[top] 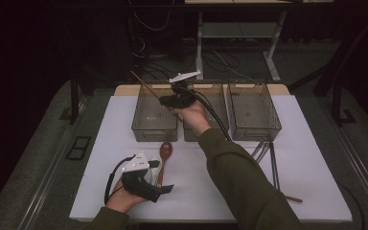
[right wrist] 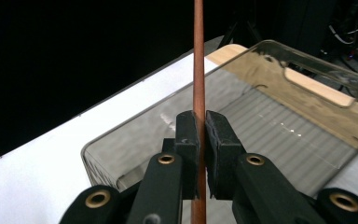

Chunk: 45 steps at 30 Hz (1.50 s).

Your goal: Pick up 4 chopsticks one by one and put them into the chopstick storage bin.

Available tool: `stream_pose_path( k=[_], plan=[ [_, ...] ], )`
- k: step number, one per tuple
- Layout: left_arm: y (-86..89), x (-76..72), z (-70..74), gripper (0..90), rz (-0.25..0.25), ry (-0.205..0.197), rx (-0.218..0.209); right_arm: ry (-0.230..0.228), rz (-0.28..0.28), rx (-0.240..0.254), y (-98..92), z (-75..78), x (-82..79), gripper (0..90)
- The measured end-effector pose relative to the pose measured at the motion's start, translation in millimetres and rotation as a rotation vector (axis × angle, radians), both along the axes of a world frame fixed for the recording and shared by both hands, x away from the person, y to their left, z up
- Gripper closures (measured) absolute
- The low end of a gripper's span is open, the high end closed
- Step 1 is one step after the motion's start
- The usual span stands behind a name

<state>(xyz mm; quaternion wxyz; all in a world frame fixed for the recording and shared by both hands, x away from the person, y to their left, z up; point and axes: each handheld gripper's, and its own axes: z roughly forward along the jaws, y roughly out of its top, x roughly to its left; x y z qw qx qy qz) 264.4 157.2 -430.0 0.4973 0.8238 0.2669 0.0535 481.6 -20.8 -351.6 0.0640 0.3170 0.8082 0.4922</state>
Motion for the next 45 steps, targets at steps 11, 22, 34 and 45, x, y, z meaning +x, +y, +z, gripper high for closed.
stream_pose_path(
  k=[11,22,34,45],
  plan=[
    [-0.2,0.0,0.3,0.0,0.001,0.002,-0.004,0.011,-0.014,-0.02,21.0,-9.1,1.1,83.9],
    [0.1,0.1,0.4,0.0,0.003,0.003,-0.006,0.058,-0.043,-0.074,30.0,-23.0,2.2,83.9],
    [0.1,-0.2,0.5,0.0,-0.001,0.003,-0.003,0.107,-0.085,-0.141,31.4,-31.1,4.4,70.7],
    [-0.2,-0.4,0.2,0.0,-0.001,-0.001,-0.002,0.086,-0.04,-0.126,15.7,-18.0,2.4,63.1]
  ],
)
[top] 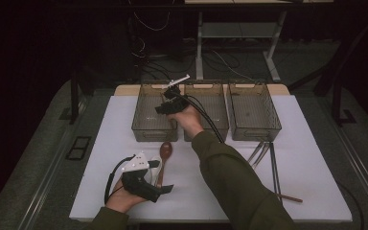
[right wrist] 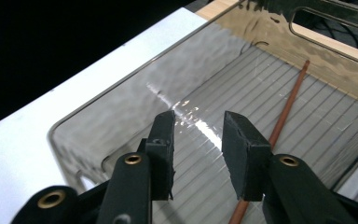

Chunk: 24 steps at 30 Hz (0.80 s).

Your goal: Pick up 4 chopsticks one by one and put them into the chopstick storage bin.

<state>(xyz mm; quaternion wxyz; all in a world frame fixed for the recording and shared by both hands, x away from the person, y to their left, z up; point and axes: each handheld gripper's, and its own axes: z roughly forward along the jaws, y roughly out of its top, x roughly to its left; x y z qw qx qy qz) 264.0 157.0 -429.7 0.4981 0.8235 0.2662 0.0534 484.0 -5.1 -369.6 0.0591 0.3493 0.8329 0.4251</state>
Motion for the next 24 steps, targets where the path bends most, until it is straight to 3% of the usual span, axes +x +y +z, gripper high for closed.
stream_pose_path(
  k=[10,16,24],
  plan=[
    [-0.6,0.0,0.4,0.0,-0.001,-0.012,0.011,-0.027,0.054,0.032,-33.7,22.8,-10.5,54.1],
    [-1.1,-0.2,0.4,0.0,0.0,-0.009,0.016,-0.048,0.091,0.015,-56.1,35.9,-19.6,49.2],
    [-1.3,-0.8,0.3,0.0,0.005,-0.013,0.007,-0.042,0.154,0.001,-86.3,44.4,-34.8,45.0]
  ],
)
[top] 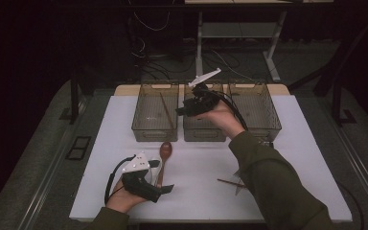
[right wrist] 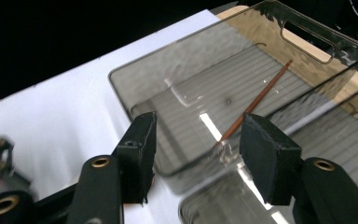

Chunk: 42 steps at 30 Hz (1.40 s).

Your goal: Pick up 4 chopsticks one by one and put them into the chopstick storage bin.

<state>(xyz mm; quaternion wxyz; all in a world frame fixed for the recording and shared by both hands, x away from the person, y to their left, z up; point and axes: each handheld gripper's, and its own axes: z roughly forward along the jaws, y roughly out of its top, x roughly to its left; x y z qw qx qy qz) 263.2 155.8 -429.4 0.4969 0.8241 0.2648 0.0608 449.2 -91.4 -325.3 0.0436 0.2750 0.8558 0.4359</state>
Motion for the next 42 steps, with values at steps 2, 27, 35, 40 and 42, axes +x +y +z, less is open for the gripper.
stream_pose_path(
  k=[2,27,35,40,42],
  plan=[
    [0.2,0.2,0.0,0.0,-0.001,-0.001,0.003,-0.001,0.004,-0.004,-7.5,1.1,-3.5,43.6],
    [1.8,-0.7,1.6,0.0,0.018,-0.004,0.001,-0.064,0.074,-0.001,-108.6,3.2,-59.8,36.4],
    [2.1,1.2,-1.3,0.0,0.008,0.0,0.01,-0.114,0.079,0.011,-142.1,-0.2,-89.1,32.9],
    [1.8,1.3,-1.8,0.0,0.013,0.002,0.01,-0.122,0.074,-0.012,-159.1,-9.3,-106.7,32.1],
    [1.9,2.0,-1.5,0.0,0.018,-0.002,0.007,-0.125,0.074,-0.007,-165.2,-12.9,-111.5,31.6]
  ],
)
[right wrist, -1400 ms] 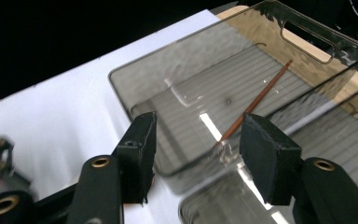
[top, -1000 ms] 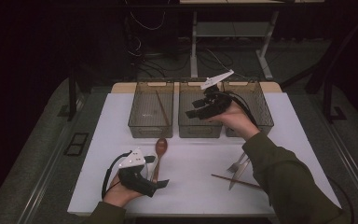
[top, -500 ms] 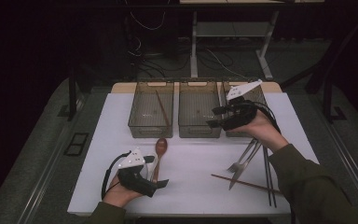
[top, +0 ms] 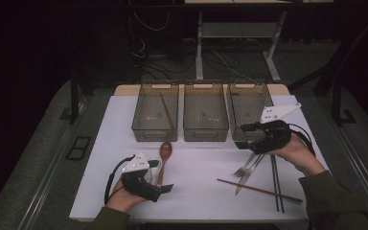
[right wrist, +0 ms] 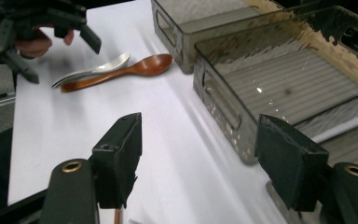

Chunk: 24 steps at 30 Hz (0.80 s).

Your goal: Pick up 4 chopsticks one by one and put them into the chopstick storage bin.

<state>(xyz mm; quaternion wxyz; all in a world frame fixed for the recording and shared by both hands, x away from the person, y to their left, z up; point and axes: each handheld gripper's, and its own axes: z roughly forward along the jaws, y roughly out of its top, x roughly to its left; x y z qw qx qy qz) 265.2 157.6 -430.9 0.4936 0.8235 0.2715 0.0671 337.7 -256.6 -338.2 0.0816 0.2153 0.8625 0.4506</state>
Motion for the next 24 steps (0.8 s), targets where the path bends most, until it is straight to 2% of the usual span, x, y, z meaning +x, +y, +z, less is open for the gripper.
stream_pose_path(
  k=[15,24],
  plan=[
    [0.2,1.6,-1.2,0.0,0.001,0.006,0.004,0.033,0.001,-0.02,-39.0,-30.9,-32.6,31.9],
    [1.3,0.4,0.4,0.0,-0.008,-0.007,0.016,0.061,0.01,-0.079,-50.5,-49.2,-50.7,33.8]
  ],
)
